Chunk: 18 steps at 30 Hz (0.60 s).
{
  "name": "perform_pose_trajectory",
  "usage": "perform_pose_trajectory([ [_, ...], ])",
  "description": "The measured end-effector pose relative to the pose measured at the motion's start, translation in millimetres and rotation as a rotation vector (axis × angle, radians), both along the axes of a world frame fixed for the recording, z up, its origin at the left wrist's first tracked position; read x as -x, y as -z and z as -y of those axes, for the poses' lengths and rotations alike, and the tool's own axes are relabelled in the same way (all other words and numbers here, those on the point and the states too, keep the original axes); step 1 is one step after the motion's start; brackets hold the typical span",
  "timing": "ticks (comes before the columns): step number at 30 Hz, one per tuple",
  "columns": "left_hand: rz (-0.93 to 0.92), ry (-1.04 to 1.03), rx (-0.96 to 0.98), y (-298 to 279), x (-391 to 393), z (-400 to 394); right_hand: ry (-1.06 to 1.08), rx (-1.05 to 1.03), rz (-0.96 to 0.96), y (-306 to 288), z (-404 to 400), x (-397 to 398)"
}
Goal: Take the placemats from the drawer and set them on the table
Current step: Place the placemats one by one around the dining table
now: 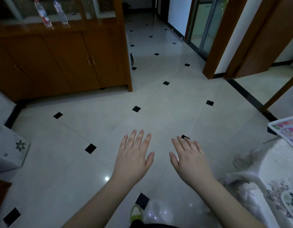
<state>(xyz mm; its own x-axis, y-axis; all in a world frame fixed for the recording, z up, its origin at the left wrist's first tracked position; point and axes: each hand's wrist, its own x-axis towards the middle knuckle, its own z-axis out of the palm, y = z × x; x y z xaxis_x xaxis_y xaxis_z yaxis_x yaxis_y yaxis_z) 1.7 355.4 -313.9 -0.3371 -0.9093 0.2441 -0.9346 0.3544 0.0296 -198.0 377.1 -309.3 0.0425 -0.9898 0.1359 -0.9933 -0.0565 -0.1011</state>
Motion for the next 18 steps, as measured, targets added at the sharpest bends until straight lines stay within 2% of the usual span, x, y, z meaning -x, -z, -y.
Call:
perform_pose_trajectory([
  [9,0.000,0.048,-0.053,-14,-24,124,0.133,-0.005,-0.003,-15,88,-31],
  [18,-0.035,0.233,-0.129,-16,65,219,0.310,0.014,0.026,-7,139,48],
])
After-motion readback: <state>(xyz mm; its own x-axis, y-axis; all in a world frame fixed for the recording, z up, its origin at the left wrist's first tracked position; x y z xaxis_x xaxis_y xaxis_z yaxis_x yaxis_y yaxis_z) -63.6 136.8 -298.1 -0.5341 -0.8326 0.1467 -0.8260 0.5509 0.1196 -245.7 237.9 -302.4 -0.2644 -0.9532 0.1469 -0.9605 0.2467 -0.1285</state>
